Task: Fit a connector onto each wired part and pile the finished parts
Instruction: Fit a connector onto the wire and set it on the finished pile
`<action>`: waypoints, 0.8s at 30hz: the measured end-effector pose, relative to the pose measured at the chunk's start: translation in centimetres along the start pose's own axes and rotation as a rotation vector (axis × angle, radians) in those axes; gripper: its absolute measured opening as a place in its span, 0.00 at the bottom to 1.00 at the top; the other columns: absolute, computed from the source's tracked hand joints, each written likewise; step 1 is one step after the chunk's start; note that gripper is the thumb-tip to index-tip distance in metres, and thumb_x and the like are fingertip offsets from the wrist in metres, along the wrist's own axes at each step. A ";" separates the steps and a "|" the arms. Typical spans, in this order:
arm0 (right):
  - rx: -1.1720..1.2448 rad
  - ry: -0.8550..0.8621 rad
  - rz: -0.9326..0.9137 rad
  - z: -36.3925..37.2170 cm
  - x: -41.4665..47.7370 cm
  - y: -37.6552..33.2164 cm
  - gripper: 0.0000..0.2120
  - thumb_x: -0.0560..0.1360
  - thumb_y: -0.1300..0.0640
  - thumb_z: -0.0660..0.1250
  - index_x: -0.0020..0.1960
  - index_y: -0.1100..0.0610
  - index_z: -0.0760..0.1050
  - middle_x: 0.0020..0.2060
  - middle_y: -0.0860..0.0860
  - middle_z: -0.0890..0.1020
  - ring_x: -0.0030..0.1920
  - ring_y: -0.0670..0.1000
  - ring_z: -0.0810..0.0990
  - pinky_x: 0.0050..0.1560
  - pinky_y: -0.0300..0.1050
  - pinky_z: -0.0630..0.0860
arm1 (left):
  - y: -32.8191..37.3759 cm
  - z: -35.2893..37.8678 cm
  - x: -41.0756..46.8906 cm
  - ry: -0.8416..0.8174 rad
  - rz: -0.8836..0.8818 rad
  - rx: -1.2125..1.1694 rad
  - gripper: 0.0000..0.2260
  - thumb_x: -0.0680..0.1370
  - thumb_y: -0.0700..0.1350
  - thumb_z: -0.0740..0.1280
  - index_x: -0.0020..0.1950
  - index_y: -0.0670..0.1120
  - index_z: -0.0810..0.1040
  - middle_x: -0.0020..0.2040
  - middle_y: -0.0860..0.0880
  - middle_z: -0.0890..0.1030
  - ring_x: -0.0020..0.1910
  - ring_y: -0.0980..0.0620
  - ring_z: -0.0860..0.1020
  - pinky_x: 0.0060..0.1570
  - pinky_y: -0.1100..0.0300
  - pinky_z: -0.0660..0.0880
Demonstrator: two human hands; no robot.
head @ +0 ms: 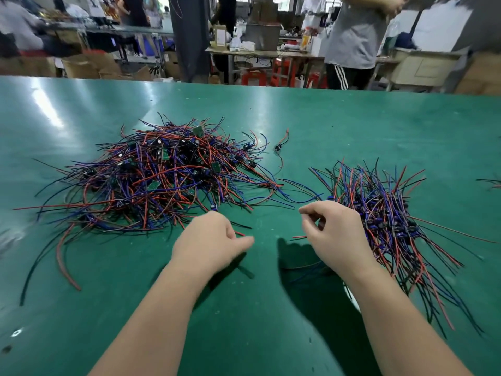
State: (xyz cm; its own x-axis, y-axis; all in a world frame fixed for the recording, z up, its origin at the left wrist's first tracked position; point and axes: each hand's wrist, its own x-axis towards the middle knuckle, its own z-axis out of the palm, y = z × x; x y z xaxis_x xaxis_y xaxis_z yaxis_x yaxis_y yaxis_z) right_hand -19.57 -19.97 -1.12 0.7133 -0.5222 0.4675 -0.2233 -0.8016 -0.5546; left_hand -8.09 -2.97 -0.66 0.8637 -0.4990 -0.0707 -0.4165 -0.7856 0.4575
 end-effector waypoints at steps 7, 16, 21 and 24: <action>0.041 -0.014 -0.008 -0.1 -0.1 -0.2 0.06 0.73 0.63 0.68 0.48 0.57 0.83 0.38 0.46 0.82 0.38 0.43 0.77 0.45 0.35 0.72 | -1.8 0.9 1.6 0.302 -0.031 0.199 0.20 0.76 0.58 0.65 0.66 0.54 0.69 0.56 0.47 0.75 0.56 0.44 0.73 0.52 0.52 0.70; 0.107 -0.009 0.019 -0.3 -0.1 -0.1 0.06 0.73 0.64 0.68 0.45 0.55 0.83 0.34 0.43 0.80 0.33 0.38 0.76 0.38 0.25 0.68 | -1.2 0.3 1.9 0.416 -0.017 -0.656 0.08 0.76 0.41 0.69 0.52 0.51 0.83 0.42 0.56 0.83 0.39 0.62 0.79 0.47 0.63 0.75; 0.609 -0.163 0.270 -0.1 -0.1 -1.4 0.10 0.74 0.63 0.68 0.44 0.49 0.82 0.35 0.48 0.84 0.30 0.43 0.77 0.32 0.34 0.72 | 1.3 -0.4 0.4 0.250 0.208 -1.174 0.15 0.77 0.32 0.65 0.47 0.53 0.81 0.37 0.55 0.83 0.36 0.60 0.79 0.40 0.70 0.75; 1.014 -0.300 0.361 0.1 -0.3 -2.6 0.06 0.72 0.59 0.70 0.49 0.53 0.81 0.41 0.51 0.83 0.33 0.45 0.77 0.33 0.35 0.71 | 2.5 0.1 -1.0 0.005 0.208 -1.287 0.12 0.78 0.32 0.63 0.47 0.48 0.81 0.34 0.52 0.83 0.32 0.56 0.80 0.34 0.65 0.78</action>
State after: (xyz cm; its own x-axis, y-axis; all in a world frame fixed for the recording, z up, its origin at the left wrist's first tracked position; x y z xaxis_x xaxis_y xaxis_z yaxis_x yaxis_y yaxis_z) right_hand -19.09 -17.73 0.10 0.8780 -0.4754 0.0565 0.0981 0.0632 -0.9932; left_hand -10.03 -4.48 0.51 0.8185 -0.5647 0.1058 0.0252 0.2192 0.9754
